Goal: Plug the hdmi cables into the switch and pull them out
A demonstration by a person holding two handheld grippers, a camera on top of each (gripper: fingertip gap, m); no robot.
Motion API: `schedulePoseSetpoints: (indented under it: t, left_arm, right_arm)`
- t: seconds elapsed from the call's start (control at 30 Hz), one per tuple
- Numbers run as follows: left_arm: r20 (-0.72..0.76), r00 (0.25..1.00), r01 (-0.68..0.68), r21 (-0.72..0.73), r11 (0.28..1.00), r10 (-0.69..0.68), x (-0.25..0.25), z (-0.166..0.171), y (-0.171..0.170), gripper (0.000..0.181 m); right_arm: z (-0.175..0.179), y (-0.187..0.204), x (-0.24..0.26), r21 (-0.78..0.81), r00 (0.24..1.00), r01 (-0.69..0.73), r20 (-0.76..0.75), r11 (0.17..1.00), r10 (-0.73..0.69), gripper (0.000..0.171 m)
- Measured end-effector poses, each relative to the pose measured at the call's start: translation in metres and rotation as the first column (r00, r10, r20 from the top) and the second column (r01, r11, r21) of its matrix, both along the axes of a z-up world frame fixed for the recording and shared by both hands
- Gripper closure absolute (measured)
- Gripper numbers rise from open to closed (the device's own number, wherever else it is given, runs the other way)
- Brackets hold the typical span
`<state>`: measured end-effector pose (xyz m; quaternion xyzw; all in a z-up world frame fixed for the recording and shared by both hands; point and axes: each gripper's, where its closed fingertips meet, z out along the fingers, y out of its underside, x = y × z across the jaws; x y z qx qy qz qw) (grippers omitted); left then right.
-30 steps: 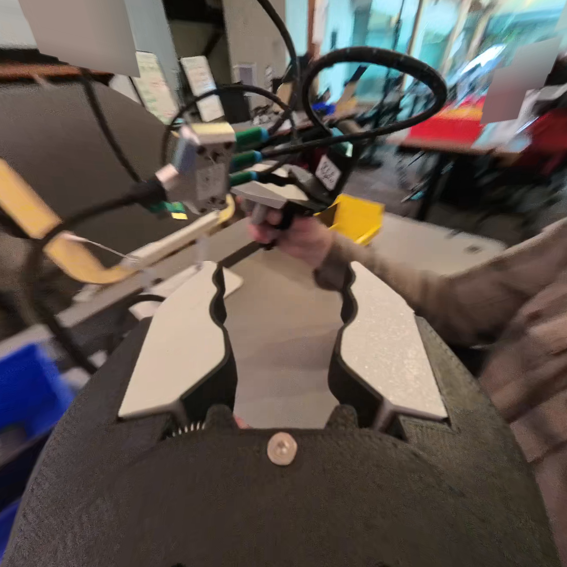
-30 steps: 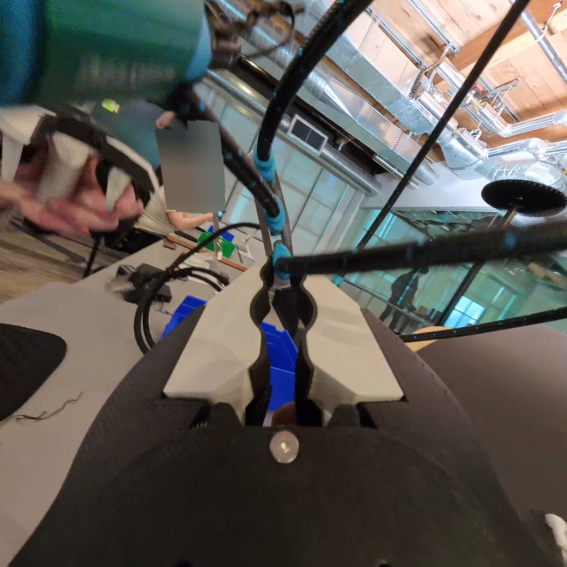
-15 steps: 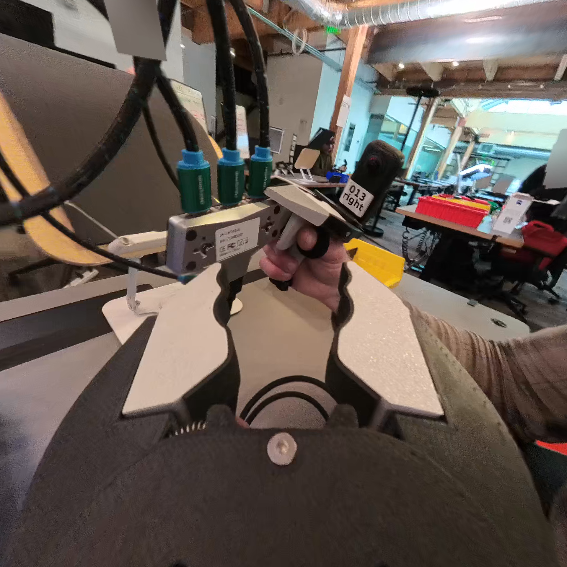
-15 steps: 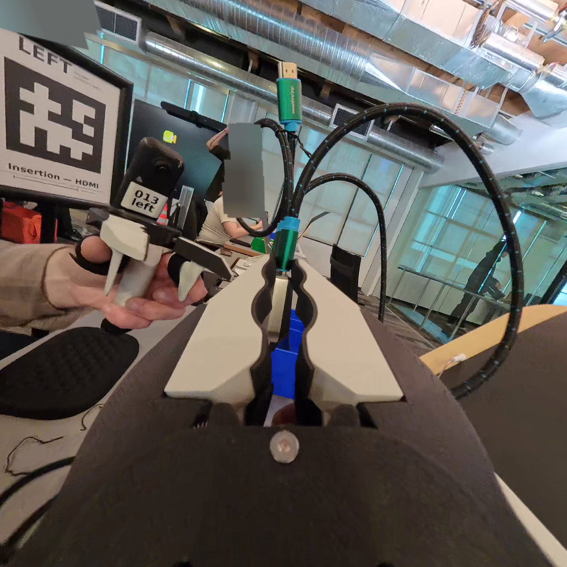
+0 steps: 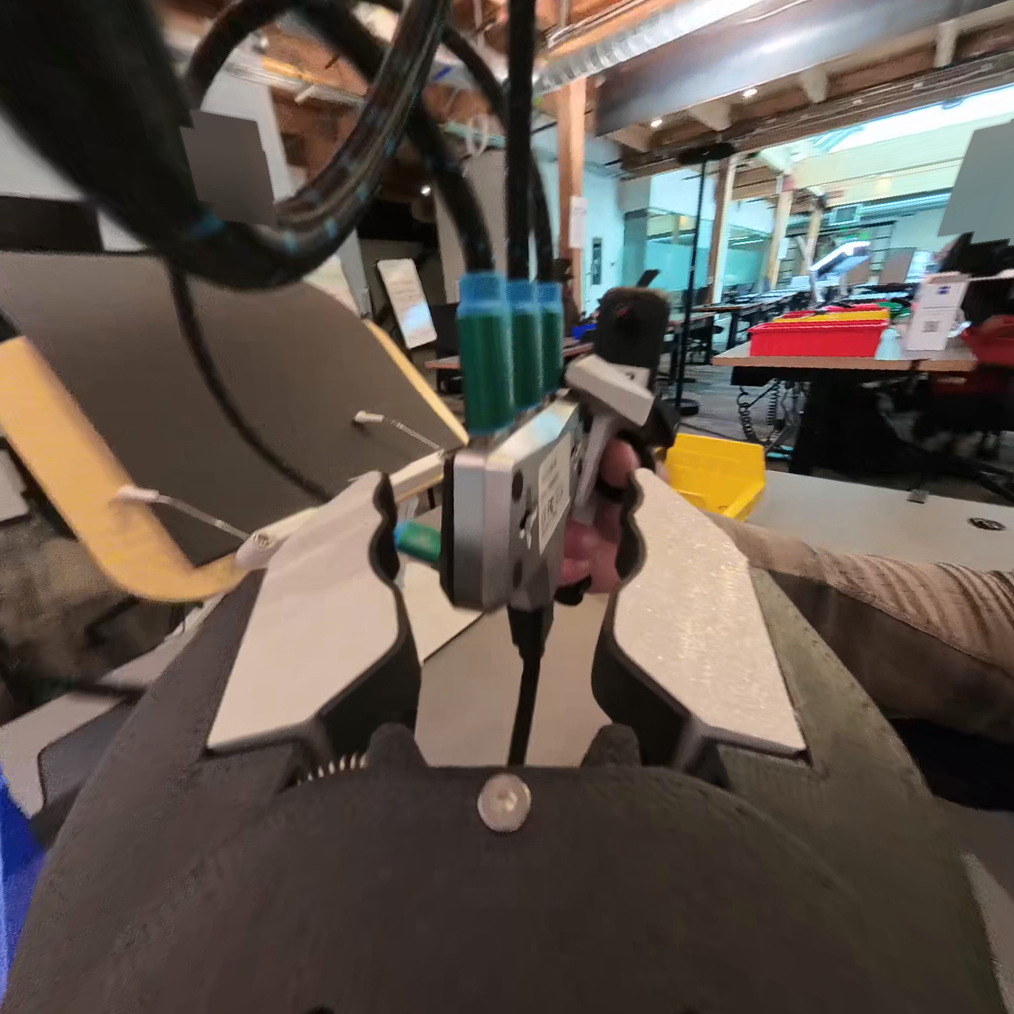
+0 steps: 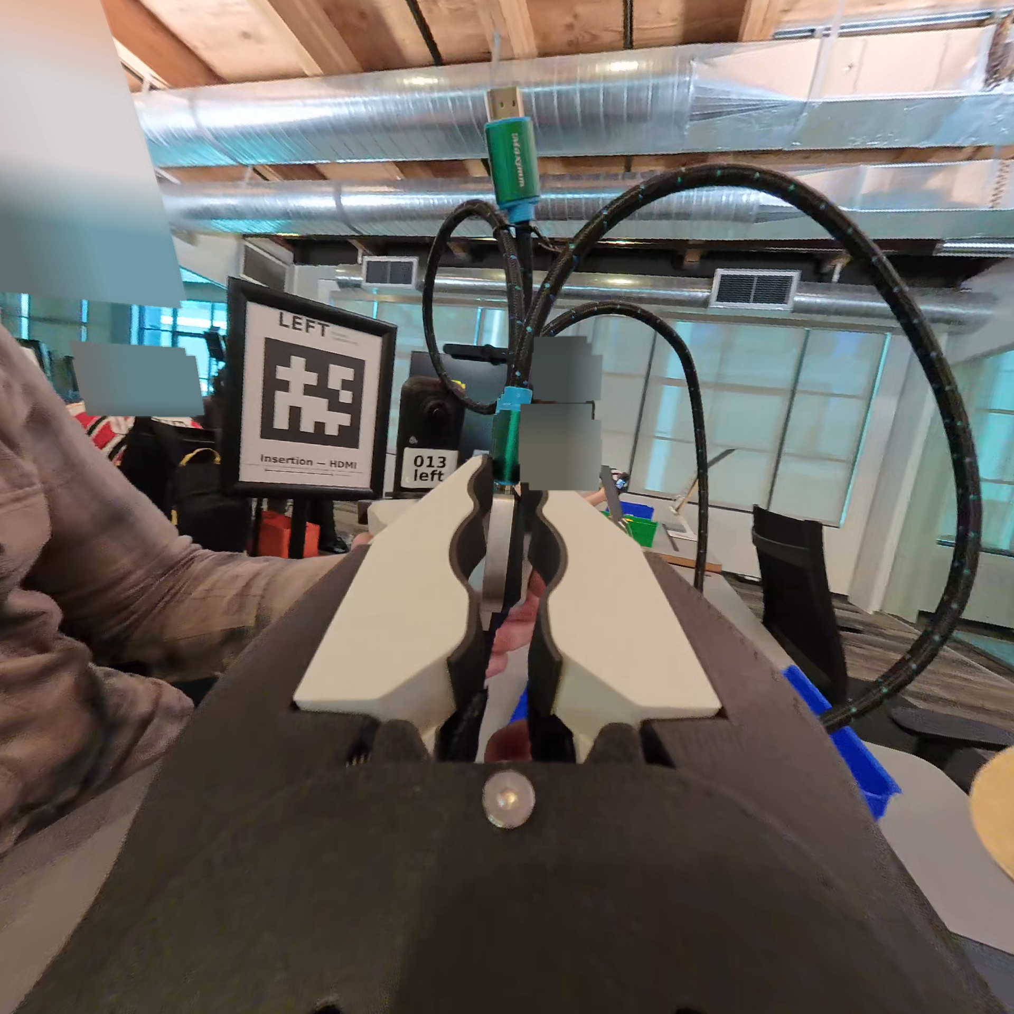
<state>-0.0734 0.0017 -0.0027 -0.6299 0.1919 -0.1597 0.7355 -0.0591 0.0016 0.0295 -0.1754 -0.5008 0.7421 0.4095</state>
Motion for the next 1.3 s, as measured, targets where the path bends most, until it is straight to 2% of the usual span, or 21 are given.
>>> schedulePoseSetpoints:
  t: [0.07,0.13,0.27,0.33,0.4,0.47,0.53,0.57,0.63,0.67,0.73,0.77,0.83,0.87,0.93,1.0,1.07,1.17,1.27,1.3]
  left_arm:
    - [-0.051,0.997,0.059,-0.018,0.998,-0.060,0.010,-0.001,0.000,0.134]
    - [-0.094,0.994,0.064,0.011,0.998,-0.062,0.014,0.000,0.001,0.149]
    - [-0.104,0.991,0.079,0.007,0.997,-0.078,0.021,-0.001,-0.002,0.156]
    - [-0.149,0.988,0.037,0.021,0.999,-0.033,0.019,-0.001,-0.002,0.157]
    - [-0.226,0.972,-0.056,0.039,0.998,0.063,0.009,-0.001,0.001,0.157]
    - [-0.314,0.931,-0.182,0.041,0.982,0.186,-0.006,0.001,0.005,0.158]
    - [-0.441,0.834,-0.335,0.071,0.940,0.330,-0.027,0.004,0.009,0.157]
    - [-0.467,0.792,-0.395,0.098,0.913,0.393,-0.036,0.009,0.010,0.157]
    - [-0.604,0.583,-0.531,0.223,0.818,0.543,-0.060,0.020,0.012,0.157]
    - [-0.647,0.492,-0.555,0.283,0.783,0.583,-0.066,0.027,0.012,0.158]
    - [-0.721,0.267,-0.576,0.412,0.706,0.639,-0.075,0.039,0.014,0.158]
    - [-0.756,0.165,-0.561,0.456,0.691,0.633,-0.076,0.041,0.016,0.157]
    - [-0.766,0.019,-0.515,0.544,0.663,0.643,-0.073,0.049,0.019,0.158]
    - [-0.775,-0.023,-0.502,0.556,0.663,0.632,-0.071,0.049,0.022,0.158]
    - [-0.787,-0.057,-0.464,0.565,0.682,0.614,-0.062,0.050,0.026,0.158]
    - [-0.793,-0.103,-0.456,0.574,0.680,0.600,-0.059,0.050,0.029,0.157]
    - [-0.789,-0.148,-0.438,0.593,0.676,0.596,-0.059,0.053,0.030,0.157]
    - [-0.772,-0.246,-0.424,0.629,0.652,0.586,-0.062,0.056,0.038,0.158]
    - [-0.738,-0.319,-0.378,0.675,0.634,0.595,-0.063,0.064,0.048,0.159]
    - [-0.720,-0.355,-0.356,0.694,0.625,0.597,-0.064,0.067,0.052,0.158]
  right_arm:
    - [0.000,-0.003,0.002,-0.010,0.999,-0.038,-0.006,0.999,0.038,0.165]
    - [-0.001,-0.004,0.003,-0.018,0.998,-0.064,0.000,0.998,0.064,0.165]
    - [-0.002,-0.003,0.007,-0.030,0.994,-0.106,0.002,0.994,0.106,0.164]
    - [-0.002,-0.003,0.007,-0.019,0.995,-0.100,0.013,0.995,0.100,0.164]
    - [-0.004,0.005,0.000,0.001,0.999,-0.013,0.048,1.000,0.013,0.157]
    - [-0.016,0.019,-0.006,0.118,0.984,0.121,0.117,0.986,-0.135,0.150]
    - [-0.030,0.032,-0.002,0.296,0.945,0.227,0.163,0.928,-0.283,0.151]
    - [-0.028,0.033,0.006,0.335,0.939,0.233,0.167,0.913,-0.301,0.151]
    - [-0.010,0.022,0.026,0.310,0.958,0.156,0.183,0.938,-0.219,0.148]
    - [-0.001,0.015,0.034,0.294,0.967,0.123,0.178,0.948,-0.180,0.148]
    - [0.010,0.006,0.038,0.292,0.970,0.122,0.168,0.949,-0.177,0.150]
    - [0.012,0.002,0.037,0.293,0.971,0.120,0.164,0.948,-0.174,0.152]
    - [0.019,0.000,0.028,0.266,0.967,0.172,0.136,0.949,-0.214,0.157]
    - [0.019,-0.002,0.022,0.247,0.967,0.171,0.144,0.954,-0.211,0.155]
    - [0.020,-0.001,0.010,0.195,0.968,0.194,0.124,0.961,-0.220,0.152]
    - [0.029,-0.003,0.009,0.087,0.985,0.150,0.072,0.985,-0.157,0.152]
    - [0.035,0.010,0.007,0.023,0.973,0.230,0.017,0.973,-0.231,0.157]
    - [0.027,0.015,-0.006,-0.048,0.972,0.202,0.136,0.978,-0.194,0.149]
    - [0.027,0.024,-0.013,-0.222,0.971,0.150,0.215,0.963,-0.101,0.134]
    - [0.028,0.029,-0.015,-0.291,0.969,0.152,0.234,0.945,-0.084,0.134]
